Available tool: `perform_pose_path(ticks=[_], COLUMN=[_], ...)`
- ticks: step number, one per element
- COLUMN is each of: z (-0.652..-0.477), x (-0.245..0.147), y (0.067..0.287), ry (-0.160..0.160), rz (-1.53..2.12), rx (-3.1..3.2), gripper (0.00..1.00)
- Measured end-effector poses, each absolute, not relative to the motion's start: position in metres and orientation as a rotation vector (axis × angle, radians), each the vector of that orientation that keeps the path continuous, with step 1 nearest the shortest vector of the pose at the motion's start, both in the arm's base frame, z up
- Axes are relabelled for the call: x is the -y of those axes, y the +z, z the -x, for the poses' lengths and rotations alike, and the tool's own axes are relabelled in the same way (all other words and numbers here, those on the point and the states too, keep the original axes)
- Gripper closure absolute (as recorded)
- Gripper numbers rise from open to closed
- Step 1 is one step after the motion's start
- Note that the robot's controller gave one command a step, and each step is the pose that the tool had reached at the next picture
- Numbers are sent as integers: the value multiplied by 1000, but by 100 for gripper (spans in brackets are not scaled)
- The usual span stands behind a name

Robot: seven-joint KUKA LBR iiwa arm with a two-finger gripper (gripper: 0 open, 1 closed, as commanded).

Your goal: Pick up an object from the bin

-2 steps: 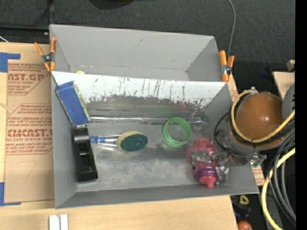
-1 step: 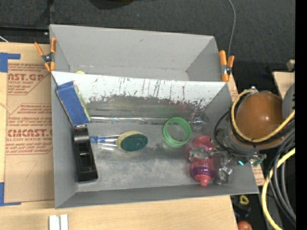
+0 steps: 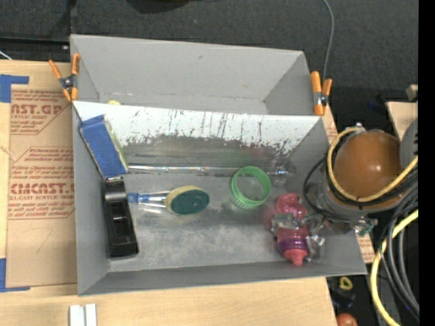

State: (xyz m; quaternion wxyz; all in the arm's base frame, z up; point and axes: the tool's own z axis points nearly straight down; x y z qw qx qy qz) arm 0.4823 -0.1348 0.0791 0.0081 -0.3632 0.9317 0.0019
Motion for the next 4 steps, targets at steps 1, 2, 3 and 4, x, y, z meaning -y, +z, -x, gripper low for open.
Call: perform_pose_path(ticks=[1, 2, 3, 4], z=[-482, -482, -482, -485], x=[135, 135, 128, 127], y=[79, 79, 79, 82], ry=[6, 6, 4, 8], rz=[1135, 1135, 1027, 1114], rx=[-2912, -2912, -2946, -2919], gripper=[100, 100, 100, 100])
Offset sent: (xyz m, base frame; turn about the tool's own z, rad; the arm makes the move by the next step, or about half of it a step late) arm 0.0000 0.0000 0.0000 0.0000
